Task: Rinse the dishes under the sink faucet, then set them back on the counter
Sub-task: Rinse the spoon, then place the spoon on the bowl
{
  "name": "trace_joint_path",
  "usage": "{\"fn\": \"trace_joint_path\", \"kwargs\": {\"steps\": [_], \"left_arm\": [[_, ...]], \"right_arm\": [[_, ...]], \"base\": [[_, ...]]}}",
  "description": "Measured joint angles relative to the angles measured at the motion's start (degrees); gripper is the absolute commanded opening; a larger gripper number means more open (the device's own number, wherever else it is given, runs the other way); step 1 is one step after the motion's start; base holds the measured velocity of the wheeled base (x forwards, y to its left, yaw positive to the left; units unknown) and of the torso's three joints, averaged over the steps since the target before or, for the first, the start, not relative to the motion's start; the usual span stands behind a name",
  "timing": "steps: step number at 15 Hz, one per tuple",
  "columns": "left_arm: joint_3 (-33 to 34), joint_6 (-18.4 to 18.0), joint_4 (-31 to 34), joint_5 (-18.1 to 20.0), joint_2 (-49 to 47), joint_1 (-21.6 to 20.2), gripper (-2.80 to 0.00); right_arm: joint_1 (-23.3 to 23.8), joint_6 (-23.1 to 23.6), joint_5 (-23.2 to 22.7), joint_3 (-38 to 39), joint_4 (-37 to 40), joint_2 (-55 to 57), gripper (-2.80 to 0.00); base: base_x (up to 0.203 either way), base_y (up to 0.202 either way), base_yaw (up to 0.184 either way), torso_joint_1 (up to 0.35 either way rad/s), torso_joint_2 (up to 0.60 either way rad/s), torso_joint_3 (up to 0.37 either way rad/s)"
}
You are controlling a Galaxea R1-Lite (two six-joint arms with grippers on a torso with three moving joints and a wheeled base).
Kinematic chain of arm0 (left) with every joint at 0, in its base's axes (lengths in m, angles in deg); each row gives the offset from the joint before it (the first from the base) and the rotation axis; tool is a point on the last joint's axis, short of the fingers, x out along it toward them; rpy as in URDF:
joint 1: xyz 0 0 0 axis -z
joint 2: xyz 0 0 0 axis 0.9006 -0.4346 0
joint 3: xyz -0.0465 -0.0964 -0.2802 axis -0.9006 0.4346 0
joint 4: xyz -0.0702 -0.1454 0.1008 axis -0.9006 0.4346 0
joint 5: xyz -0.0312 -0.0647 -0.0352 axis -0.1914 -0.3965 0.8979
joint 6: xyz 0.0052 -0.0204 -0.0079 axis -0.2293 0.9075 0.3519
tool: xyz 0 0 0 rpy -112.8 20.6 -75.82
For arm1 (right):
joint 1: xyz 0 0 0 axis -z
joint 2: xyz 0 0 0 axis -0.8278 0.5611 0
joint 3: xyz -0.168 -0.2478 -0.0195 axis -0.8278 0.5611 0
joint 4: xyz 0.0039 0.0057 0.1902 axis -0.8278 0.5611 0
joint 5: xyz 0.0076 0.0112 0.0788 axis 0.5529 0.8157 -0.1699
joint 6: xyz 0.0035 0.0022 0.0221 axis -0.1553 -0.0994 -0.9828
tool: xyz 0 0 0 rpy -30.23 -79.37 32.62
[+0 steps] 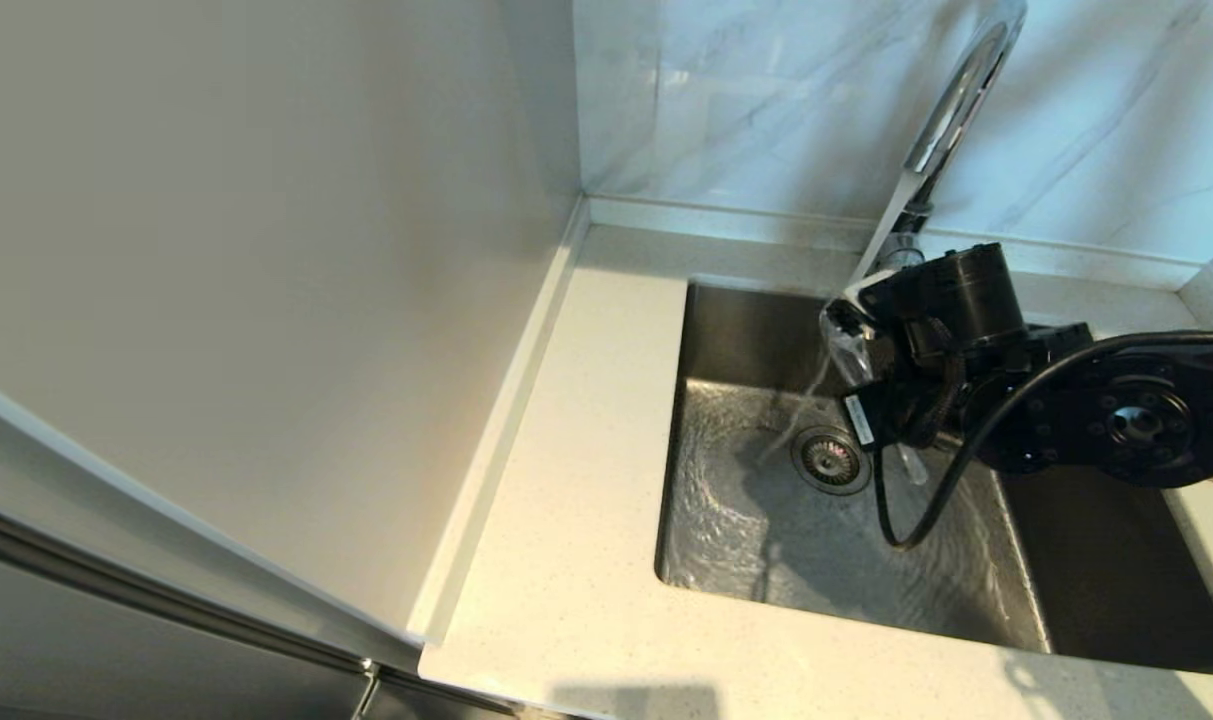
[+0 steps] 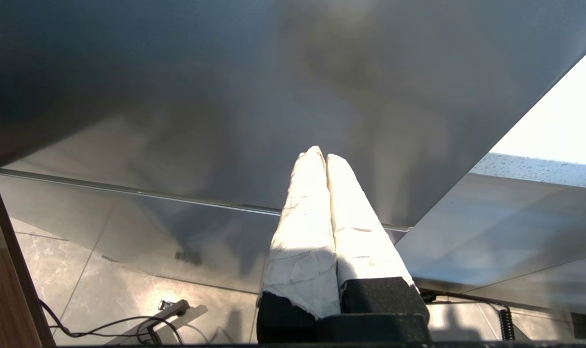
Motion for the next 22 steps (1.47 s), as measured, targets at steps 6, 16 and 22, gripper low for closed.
{"fn": "trace_joint_path", "kwargs": {"steps": [6,16,22], "left_arm": [[0.0,-0.01,0.0,0.01,0.0,0.02,-2.8],[0.0,0.01,0.0,-0.01,0.0,0.0,-2.8],[0.0,-0.01,0.0,-0.01,0.0,0.0,-2.8]], "right_arm": [[0.89,-0.26,0.16,0.72,0.2,0.08,-2.8],[19.95,5.25,0.71,5.88,4.21,-7.55,-2.8],[22.6,7.63,0.91,14.28,1.58,-13.51,-2.8]], "base": [[0.0,0.0,0.0,0.0,0.0,0.0],[0.0,0.0,0.0,0.0,0.0,0.0],[0.0,0.0,0.0,0.0,0.0,0.0]]}}
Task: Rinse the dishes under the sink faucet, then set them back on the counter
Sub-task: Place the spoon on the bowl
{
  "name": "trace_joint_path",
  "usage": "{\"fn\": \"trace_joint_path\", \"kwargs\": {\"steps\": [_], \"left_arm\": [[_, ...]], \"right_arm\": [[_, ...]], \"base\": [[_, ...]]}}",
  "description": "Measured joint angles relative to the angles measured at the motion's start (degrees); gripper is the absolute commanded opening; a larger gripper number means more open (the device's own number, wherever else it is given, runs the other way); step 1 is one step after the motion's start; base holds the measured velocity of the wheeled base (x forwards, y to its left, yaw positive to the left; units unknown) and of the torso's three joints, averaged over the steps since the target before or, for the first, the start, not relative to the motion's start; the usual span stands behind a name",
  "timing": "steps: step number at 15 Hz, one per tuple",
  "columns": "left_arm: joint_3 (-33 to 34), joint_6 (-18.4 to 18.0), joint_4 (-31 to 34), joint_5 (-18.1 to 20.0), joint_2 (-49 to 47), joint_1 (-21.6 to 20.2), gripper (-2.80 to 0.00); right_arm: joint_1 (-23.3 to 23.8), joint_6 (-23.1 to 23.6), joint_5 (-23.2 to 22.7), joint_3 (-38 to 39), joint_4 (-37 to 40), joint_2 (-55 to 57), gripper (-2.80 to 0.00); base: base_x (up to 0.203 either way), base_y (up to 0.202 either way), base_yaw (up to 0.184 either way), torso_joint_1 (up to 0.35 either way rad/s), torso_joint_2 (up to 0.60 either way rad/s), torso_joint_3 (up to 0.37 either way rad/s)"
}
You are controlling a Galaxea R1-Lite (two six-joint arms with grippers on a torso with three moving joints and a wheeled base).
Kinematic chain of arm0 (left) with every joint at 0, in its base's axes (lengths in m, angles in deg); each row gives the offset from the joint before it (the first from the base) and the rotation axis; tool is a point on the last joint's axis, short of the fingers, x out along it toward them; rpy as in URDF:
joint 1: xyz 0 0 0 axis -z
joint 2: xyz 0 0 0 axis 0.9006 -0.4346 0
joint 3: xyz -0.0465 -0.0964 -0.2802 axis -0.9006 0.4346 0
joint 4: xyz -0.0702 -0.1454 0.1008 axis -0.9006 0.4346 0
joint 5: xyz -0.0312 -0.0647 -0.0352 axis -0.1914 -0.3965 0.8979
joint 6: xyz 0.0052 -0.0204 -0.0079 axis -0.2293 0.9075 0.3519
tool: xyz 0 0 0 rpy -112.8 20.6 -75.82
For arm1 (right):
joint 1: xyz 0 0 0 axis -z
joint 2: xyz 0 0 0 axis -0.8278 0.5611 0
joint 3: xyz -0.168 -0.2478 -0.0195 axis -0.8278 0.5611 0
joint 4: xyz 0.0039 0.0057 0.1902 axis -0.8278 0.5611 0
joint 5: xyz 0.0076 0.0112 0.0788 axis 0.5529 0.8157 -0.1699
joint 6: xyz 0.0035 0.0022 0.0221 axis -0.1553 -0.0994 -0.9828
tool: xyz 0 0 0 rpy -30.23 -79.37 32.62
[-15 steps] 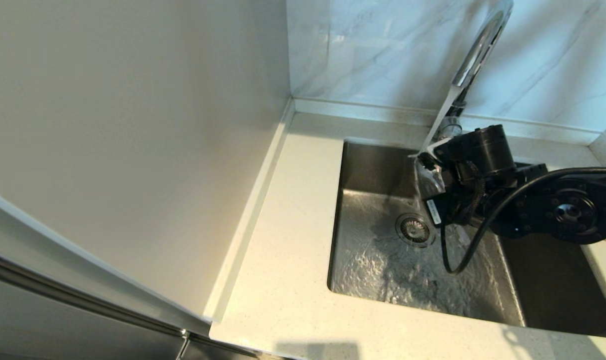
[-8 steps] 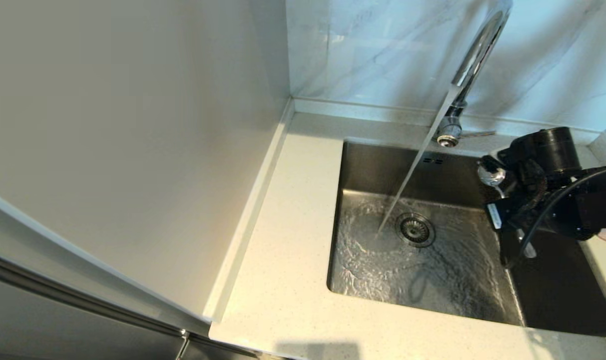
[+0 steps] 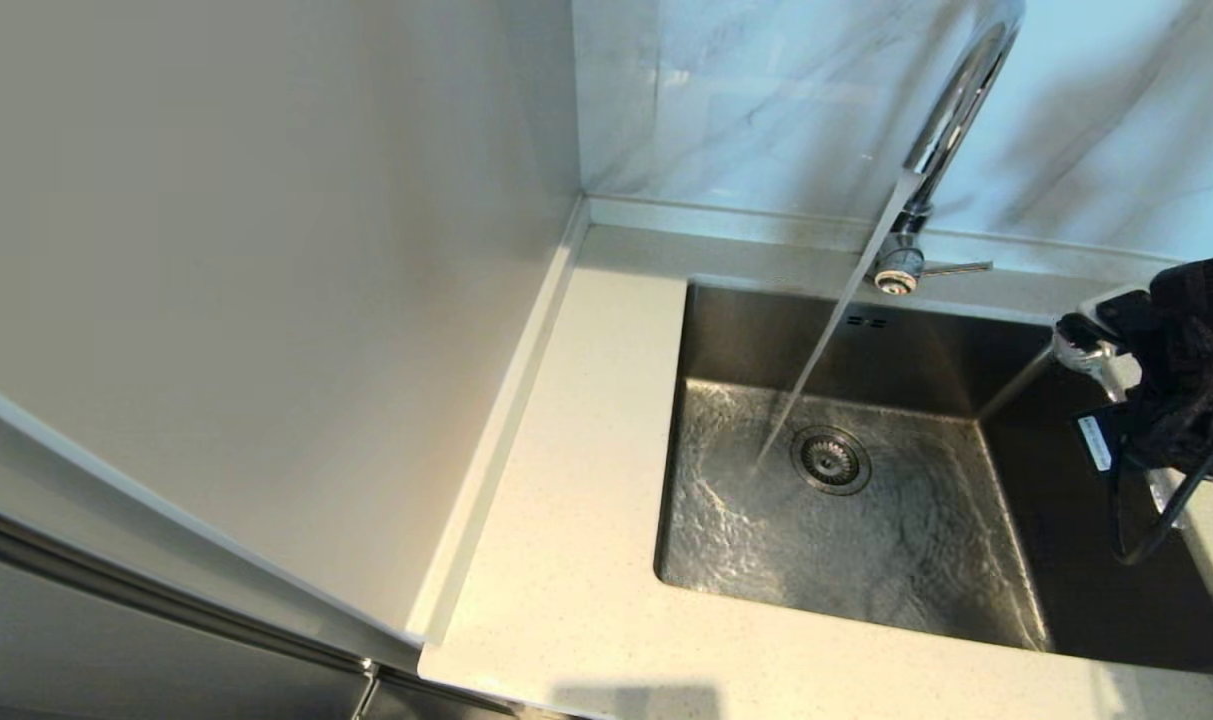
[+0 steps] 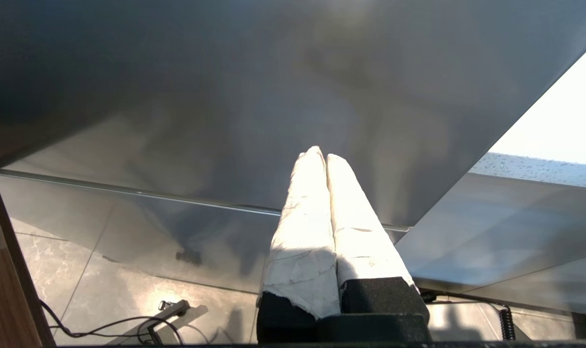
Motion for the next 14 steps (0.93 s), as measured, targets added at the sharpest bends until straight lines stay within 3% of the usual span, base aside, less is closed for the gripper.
{"fn": "trace_joint_path", "kwargs": {"steps": [2,4,7,10,12,14], "left_arm": [[0.0,0.01,0.0,0.0,0.0,0.0,-2.8],[0.0,0.02,0.02,0.02,0.0,0.0,-2.8],[0.0,0.01,0.0,0.03,0.0,0.05,-2.8],[0.0,0.02,0.0,0.02,0.0,0.0,-2.8],[0.0,0.02,0.0,0.02,0.0,0.02,-2.8],[0.0,0.02,0.0,0.02,0.0,0.0,-2.8]], "right_arm": [[0.04,-0.41,-0.06,4.92,-0.21,-1.29,-2.8],[1.15,-0.11,-0.37,4.91,1.19,-1.83,-2.8],[5.32,-0.13,-2.97,-9.3,10.53,-0.86,-2.8],[11.65,-2.8,-8.02,-26.7,28.26,2.38,-2.8],[17.52,-5.24,-10.41,-33.78,38.92,5.81,-2.8],[22.68,-6.26,-12.59,-37.59,43.52,8.98,-2.8]], "base": [[0.0,0.0,0.0,0.0,0.0,0.0],[0.0,0.0,0.0,0.0,0.0,0.0],[0.0,0.0,0.0,0.0,0.0,0.0],[0.0,0.0,0.0,0.0,0.0,0.0],[0.0,0.0,0.0,0.0,0.0,0.0],[0.0,0.0,0.0,0.0,0.0,0.0]]}}
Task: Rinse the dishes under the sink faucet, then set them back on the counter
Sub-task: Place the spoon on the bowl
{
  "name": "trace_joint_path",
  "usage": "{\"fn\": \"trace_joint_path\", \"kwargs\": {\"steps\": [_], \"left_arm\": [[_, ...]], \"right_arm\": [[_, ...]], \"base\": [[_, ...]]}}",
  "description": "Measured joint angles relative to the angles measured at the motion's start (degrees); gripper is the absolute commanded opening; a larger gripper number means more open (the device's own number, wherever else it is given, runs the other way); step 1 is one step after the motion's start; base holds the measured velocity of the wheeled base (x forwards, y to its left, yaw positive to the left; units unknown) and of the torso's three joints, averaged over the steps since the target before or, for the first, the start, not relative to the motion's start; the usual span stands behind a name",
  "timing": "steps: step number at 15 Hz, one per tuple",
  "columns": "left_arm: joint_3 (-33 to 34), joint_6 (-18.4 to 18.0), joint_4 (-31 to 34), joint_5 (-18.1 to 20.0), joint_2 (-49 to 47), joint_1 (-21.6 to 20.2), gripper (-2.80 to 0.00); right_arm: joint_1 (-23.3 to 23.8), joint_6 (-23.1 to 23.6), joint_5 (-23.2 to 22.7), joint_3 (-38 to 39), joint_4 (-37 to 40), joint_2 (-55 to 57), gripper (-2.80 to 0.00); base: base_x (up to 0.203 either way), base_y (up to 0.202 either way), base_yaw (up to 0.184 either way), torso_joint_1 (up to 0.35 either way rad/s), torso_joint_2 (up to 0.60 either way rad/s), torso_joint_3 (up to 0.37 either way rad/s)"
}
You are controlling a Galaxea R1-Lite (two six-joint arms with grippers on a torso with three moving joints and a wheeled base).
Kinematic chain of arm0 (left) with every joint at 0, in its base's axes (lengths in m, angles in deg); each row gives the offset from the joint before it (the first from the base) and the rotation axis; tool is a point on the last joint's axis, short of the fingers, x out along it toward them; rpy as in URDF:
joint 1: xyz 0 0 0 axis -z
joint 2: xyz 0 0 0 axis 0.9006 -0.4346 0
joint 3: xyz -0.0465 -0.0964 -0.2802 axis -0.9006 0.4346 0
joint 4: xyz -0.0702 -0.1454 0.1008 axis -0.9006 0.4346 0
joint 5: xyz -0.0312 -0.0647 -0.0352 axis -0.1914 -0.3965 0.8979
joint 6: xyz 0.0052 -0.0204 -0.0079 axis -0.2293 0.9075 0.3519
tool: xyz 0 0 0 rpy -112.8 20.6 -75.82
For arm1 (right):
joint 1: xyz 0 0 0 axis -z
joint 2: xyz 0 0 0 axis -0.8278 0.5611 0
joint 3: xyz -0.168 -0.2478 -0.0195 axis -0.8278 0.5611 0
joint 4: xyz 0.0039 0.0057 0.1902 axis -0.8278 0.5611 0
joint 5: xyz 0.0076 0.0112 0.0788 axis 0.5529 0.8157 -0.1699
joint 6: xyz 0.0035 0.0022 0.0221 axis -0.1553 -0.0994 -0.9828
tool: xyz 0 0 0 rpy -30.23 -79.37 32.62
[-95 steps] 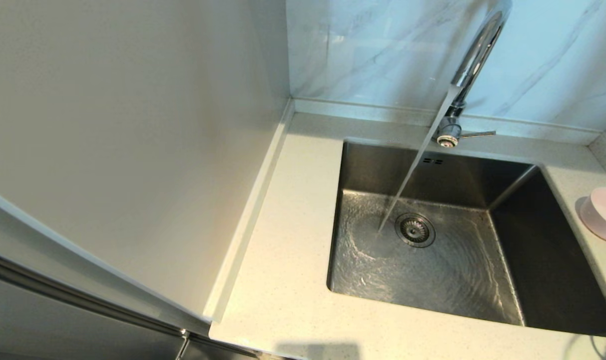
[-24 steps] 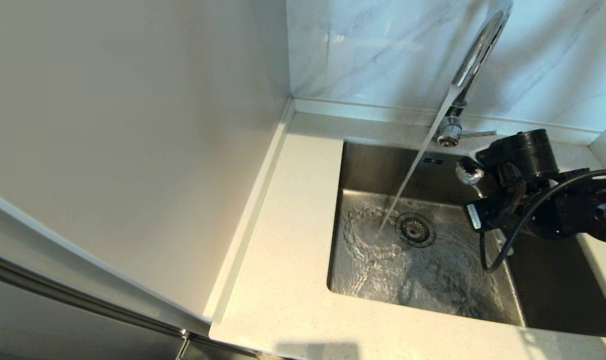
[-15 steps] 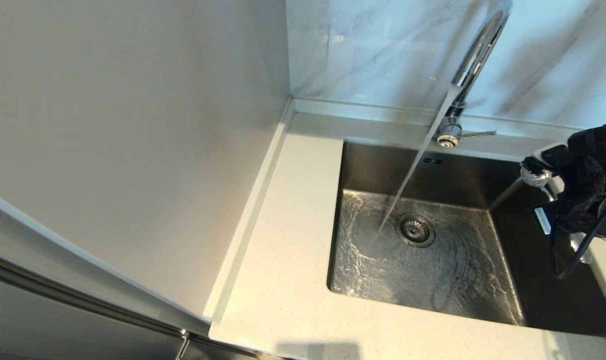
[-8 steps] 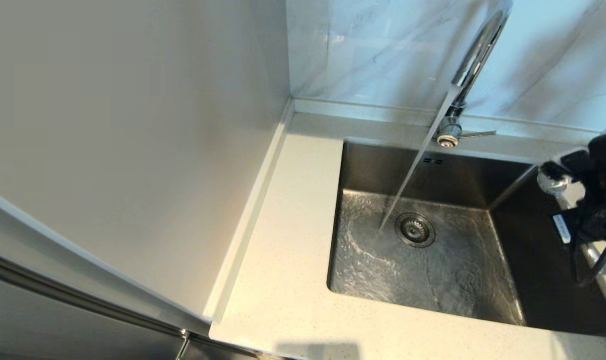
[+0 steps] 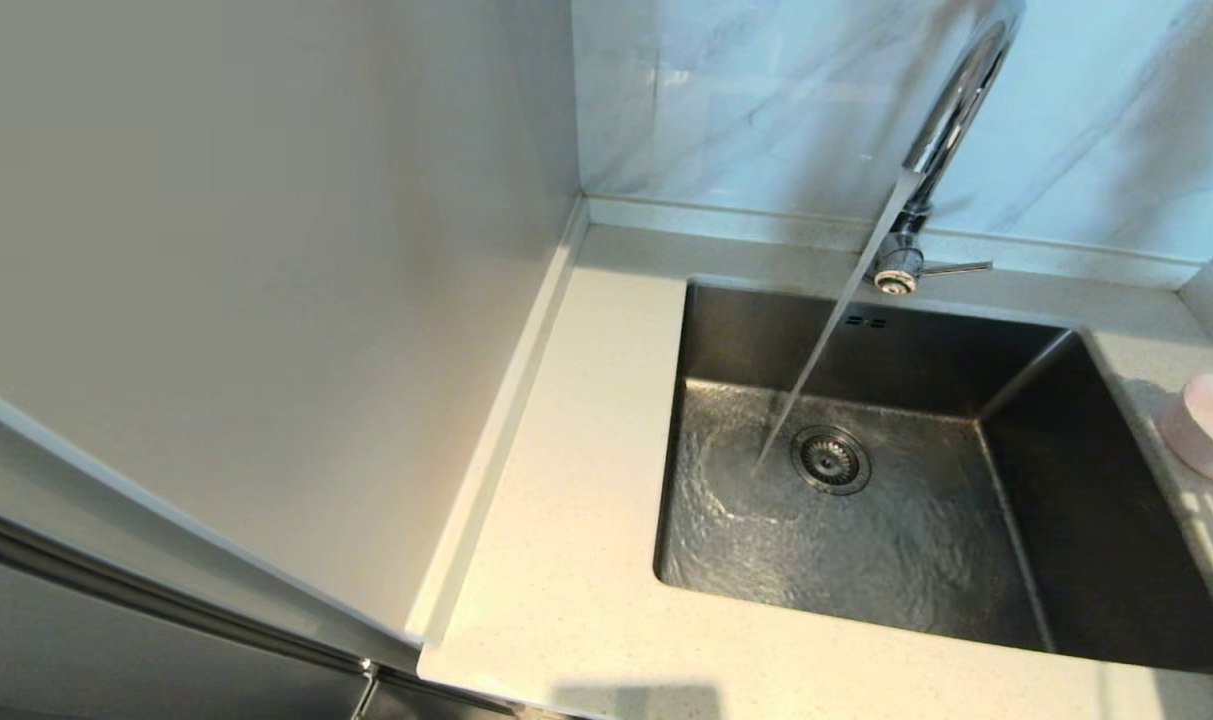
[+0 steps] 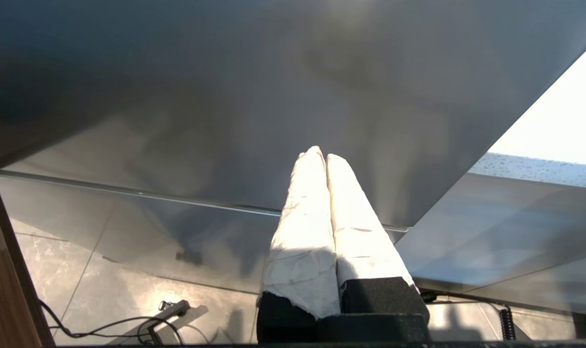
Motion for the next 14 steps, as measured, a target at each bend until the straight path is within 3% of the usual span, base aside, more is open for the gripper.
{"fn": "trace_joint_path", "kwargs": {"steps": [5,10,14], "left_arm": [[0.0,0.0,-0.02,-0.02,0.0,0.0,-2.8],[0.0,-0.02,-0.02,0.0,0.0,0.02,-2.8],[0.0,0.0,0.0,0.0,0.0,0.0,-2.8]], "right_arm": [[5.86,-3.57,-0.54,-3.44,0.23,6.57,-2.8],[6.55,-7.17,-0.44,-7.12,-0.08,12.23,-2.8],[6.53,-7.34,-0.31,-13.86,-0.11,16.69,-2.8]], "base": [[0.0,0.0,0.0,0.0,0.0,0.0],[0.0,0.0,0.0,0.0,0.0,0.0],[0.0,0.0,0.0,0.0,0.0,0.0]]}}
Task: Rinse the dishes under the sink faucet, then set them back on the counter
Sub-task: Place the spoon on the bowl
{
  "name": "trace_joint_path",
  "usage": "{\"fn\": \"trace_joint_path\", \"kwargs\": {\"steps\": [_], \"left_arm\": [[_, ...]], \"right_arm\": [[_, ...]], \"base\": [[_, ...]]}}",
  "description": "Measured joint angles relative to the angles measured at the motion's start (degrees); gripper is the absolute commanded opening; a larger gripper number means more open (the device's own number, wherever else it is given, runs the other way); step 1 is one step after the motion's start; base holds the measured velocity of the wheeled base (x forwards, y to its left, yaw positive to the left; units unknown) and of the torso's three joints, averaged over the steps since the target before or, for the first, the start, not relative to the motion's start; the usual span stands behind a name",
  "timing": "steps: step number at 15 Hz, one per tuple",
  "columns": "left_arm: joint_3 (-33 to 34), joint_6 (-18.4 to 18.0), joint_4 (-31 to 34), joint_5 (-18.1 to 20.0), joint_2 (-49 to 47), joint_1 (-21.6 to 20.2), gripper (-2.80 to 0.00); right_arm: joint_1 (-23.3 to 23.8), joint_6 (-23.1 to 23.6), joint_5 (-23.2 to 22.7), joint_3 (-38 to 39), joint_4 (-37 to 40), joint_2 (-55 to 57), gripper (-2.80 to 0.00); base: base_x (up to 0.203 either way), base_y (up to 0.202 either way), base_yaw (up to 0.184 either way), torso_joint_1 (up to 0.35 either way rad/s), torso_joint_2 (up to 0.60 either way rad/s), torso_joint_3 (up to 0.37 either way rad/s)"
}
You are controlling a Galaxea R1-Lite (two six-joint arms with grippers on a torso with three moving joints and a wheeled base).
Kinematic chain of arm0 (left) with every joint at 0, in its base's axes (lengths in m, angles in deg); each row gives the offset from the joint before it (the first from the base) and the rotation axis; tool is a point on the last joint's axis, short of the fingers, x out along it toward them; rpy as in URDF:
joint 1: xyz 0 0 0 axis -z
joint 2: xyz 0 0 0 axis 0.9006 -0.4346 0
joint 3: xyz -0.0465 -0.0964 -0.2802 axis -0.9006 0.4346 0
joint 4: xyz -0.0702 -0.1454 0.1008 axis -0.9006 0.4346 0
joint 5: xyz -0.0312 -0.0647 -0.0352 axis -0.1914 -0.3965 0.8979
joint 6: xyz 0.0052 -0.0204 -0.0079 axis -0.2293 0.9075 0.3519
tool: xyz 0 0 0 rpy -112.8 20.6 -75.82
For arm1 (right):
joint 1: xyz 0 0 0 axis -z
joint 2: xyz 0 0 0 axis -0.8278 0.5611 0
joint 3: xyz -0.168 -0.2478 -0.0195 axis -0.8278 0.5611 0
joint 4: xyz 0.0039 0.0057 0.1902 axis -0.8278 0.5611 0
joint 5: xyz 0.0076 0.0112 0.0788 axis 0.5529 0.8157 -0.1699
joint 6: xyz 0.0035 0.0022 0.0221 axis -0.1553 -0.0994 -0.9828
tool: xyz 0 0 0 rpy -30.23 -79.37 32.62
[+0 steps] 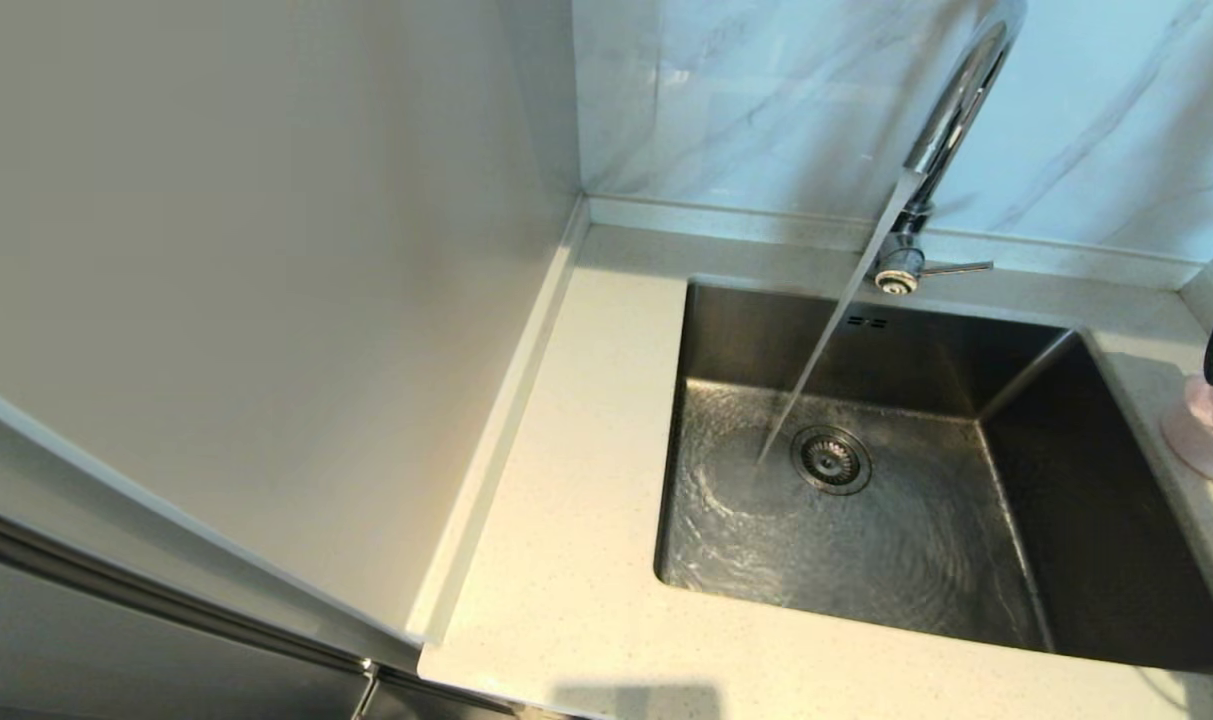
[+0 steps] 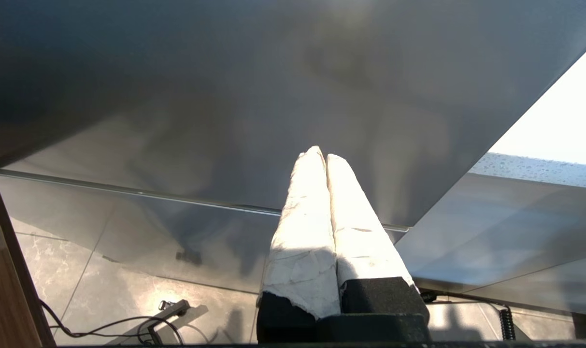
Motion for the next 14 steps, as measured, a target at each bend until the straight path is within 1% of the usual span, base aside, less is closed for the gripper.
{"fn": "trace_joint_path", "kwargs": {"steps": [2,4,6,9,14], "left_arm": [[0.0,0.0,0.0,-0.02,0.0,0.0,-2.8],[0.0,0.0,0.0,0.0,0.0,0.0,-2.8],[0.0,0.0,-0.02,0.0,0.0,0.0,-2.8],[0.0,0.01,0.0,0.0,0.0,0.02,-2.8],[0.0,0.0,0.0,-0.02,0.0,0.0,-2.8]], "right_arm": [[-0.02,0.16,0.52,-3.81,0.0,2.03,-2.8],[-0.02,0.24,1.8,-5.46,-0.01,3.75,-2.8],[-0.02,0.32,1.87,-5.89,-0.06,4.71,-2.8],[0.05,1.95,1.96,-6.05,-0.16,5.43,-2.8],[0.13,2.1,1.76,-6.03,-0.09,5.54,-2.8]], "base": [[0.0,0.0,0.0,0.0,0.0,0.0],[0.0,0.0,0.0,0.0,0.0,0.0],[0.0,0.0,0.0,0.0,0.0,0.0],[0.0,0.0,0.0,0.0,0.0,0.0],[0.0,0.0,0.0,0.0,0.0,0.0]]}}
